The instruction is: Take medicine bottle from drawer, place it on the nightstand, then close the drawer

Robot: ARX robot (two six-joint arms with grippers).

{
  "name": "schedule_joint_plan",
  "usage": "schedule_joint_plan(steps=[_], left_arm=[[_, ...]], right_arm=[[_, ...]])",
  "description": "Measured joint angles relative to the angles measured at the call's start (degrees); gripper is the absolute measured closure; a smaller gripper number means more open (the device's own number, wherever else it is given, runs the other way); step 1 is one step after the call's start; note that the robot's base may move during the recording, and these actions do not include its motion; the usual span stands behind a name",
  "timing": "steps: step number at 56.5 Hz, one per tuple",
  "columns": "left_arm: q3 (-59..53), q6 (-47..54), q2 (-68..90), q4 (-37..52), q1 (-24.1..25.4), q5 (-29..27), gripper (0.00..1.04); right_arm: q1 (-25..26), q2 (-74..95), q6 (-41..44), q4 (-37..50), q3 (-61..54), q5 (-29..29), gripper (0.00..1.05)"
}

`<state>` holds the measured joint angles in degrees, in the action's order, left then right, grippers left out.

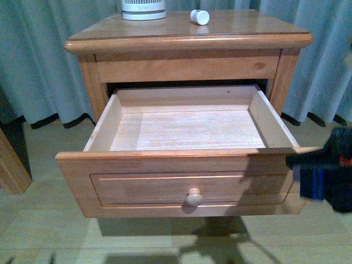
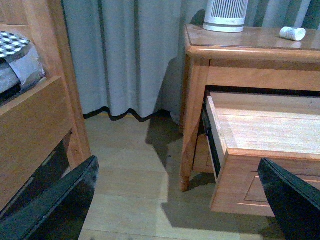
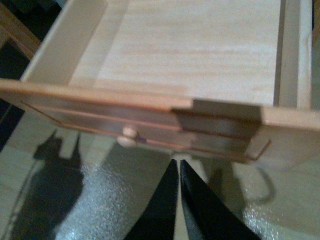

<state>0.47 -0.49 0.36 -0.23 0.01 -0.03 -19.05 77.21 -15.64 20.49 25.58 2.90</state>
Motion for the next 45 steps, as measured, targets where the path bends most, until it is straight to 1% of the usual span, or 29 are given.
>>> schedule_joint_plan(steps=[10,18,32,45], left_arm=[[0.0,0.0,0.0,0.0,0.0,0.0,0.06],[0.0,0.0,0.0,0.0,0.0,0.0,0.06],[0.0,0.02,0.0,0.0,0.0,0.0,0.06],[0.0,0.02,0.0,0.0,0.0,0.0,0.06]], right_arm=[[-0.55,13.88,2.1,12.59,-1.2,-4.13,1.01],[-0.59,25.59,5.75,20.61,2.47,-6.93,1.01],[-0.07,37.7,14.47,24.63,13.99,-8.39,1.01],[0.94,45.75,23.63,24.76,28.3,-8.83,1.01]])
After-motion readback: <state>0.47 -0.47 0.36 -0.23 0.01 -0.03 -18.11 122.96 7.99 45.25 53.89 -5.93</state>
